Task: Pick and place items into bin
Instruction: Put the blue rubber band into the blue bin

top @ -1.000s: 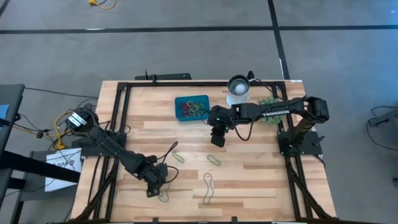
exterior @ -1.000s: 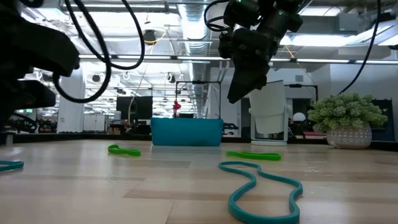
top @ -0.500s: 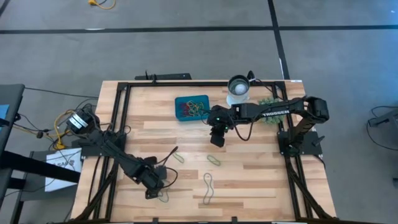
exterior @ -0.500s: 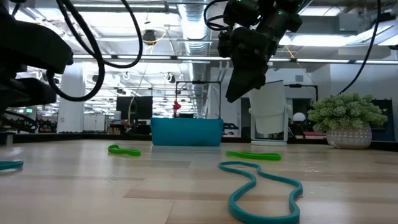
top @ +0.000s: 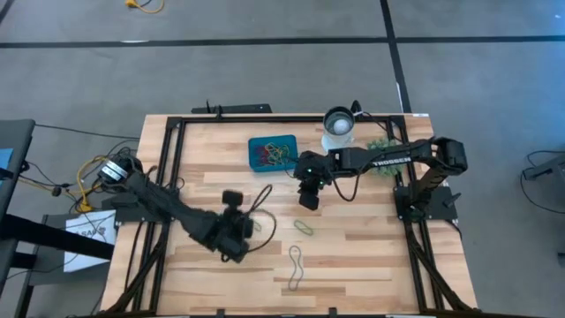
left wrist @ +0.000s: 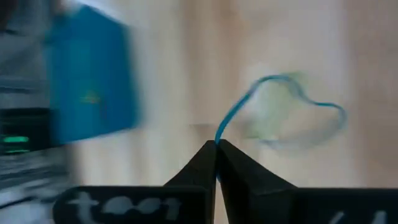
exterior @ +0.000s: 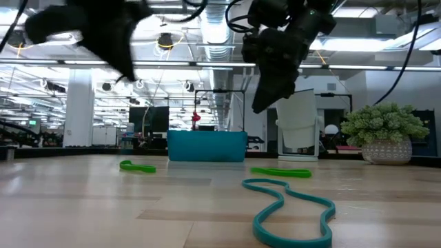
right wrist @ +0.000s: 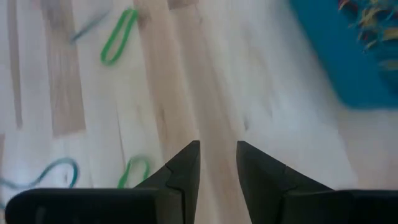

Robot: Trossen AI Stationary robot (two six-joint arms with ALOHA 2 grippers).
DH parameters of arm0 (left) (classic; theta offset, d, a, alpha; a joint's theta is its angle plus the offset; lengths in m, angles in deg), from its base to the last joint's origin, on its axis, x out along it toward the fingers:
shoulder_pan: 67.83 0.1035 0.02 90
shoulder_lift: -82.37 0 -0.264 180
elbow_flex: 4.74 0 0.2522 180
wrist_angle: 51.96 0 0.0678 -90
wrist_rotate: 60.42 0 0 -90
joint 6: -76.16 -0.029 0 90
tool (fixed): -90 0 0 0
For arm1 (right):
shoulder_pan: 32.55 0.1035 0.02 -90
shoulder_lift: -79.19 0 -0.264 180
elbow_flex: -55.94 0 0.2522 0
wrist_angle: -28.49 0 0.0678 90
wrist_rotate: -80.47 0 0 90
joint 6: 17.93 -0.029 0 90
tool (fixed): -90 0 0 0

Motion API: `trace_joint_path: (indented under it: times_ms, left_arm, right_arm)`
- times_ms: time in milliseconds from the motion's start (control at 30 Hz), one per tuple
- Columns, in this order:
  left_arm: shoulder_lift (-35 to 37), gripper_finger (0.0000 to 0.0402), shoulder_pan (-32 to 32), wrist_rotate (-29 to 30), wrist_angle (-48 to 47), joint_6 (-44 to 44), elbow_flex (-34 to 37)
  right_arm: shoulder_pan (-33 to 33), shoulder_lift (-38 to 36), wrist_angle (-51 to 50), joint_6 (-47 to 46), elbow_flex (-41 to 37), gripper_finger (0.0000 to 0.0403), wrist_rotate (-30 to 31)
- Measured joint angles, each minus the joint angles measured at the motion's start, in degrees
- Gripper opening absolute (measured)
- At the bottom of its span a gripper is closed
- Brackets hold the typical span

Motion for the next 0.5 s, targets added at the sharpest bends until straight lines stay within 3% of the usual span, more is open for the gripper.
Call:
trace_joint_path:
  times_ms: [267,367,500]
  left_arm:
    - [0.02,0.0000,12.01,11.71,-7.09,-17.63,-9.41]
    - [0.02,0.0000,17.89,11.02,-2.79,-26.97,-11.13]
    - [0.02,0.0000,27.15,4.80,7.69,-39.52,-11.54]
  right_arm:
    - [6.52,0.00,-5.17,-4.31,0.00,0.0098,0.03]
    - [10.34,0.00,-5.17,-4.98,0.00,0.0098,0.04]
    - [15.39,0.00,-4.03,-5.16,0.00,0.0098,3.60]
